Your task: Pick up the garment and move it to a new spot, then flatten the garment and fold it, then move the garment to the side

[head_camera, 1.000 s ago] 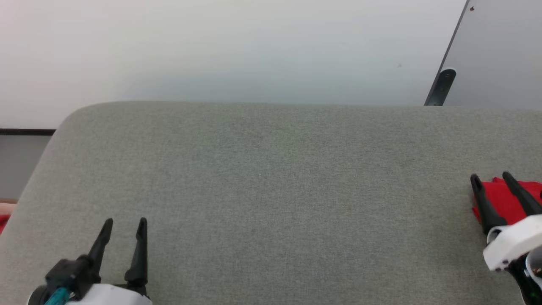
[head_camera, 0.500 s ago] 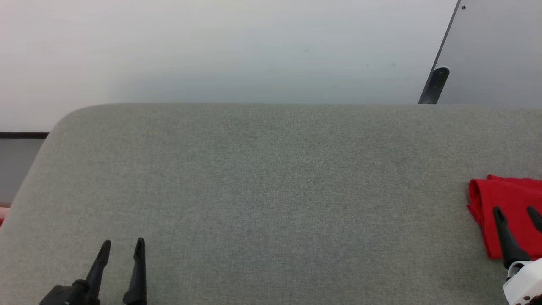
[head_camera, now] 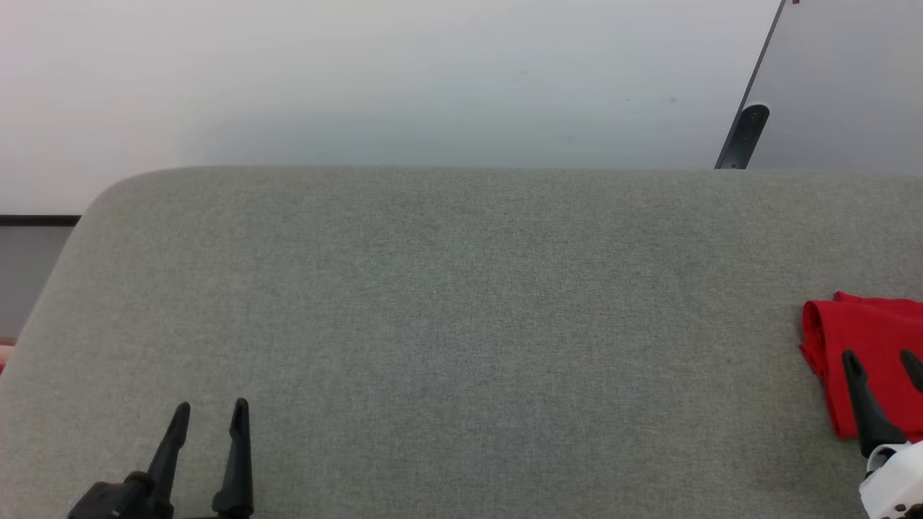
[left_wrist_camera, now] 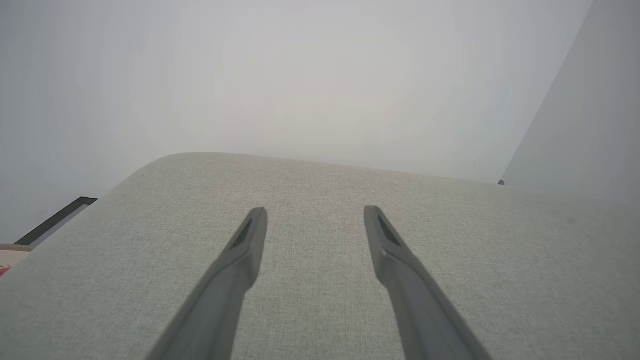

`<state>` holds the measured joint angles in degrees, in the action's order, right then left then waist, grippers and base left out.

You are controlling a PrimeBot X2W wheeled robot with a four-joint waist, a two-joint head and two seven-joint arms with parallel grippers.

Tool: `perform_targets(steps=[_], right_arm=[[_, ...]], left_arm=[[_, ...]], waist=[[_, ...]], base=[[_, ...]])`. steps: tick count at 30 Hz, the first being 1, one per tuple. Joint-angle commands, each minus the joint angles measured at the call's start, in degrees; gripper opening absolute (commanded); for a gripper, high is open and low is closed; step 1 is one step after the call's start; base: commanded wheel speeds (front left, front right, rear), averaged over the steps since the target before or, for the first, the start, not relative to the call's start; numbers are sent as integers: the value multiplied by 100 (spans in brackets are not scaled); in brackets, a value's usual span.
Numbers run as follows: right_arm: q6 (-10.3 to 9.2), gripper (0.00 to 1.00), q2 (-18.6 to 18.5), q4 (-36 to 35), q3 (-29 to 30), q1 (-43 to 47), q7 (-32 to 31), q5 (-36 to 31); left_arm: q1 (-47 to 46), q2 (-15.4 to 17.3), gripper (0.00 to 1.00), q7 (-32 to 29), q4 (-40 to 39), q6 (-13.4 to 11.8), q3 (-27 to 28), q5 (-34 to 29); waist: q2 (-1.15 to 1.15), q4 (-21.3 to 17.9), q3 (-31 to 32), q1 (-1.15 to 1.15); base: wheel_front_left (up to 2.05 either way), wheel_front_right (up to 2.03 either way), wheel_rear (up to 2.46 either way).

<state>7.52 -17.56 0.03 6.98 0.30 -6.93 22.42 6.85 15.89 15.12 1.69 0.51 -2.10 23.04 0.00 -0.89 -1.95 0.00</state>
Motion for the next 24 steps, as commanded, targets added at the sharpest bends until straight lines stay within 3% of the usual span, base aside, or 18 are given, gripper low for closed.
perform_targets(steps=[1,16,17,24], right_arm=[[-6,100,27,-38,14,1,-6,-71],[-6,100,-2,-67,-1,-32,-41,-9],[-1,0,13,-45,-3,-5,-22,-12],[0,0,233,252,-24,34,-30,244]], left_arm=[[-31,-18,100,0,-29,-29,1,-40],[-78,-92,100,0,-4,-127,111,69],[-19,-96,0,-1,-3,-104,101,61],[8,-268,0,-84,260,-72,68,322]], waist=[[0,6,-13,0],[0,12,-115,0],[0,10,-112,0],[0,12,-112,0]], base=[[0,0,0],[0,0,0],[0,0,0],[0,0,0]])
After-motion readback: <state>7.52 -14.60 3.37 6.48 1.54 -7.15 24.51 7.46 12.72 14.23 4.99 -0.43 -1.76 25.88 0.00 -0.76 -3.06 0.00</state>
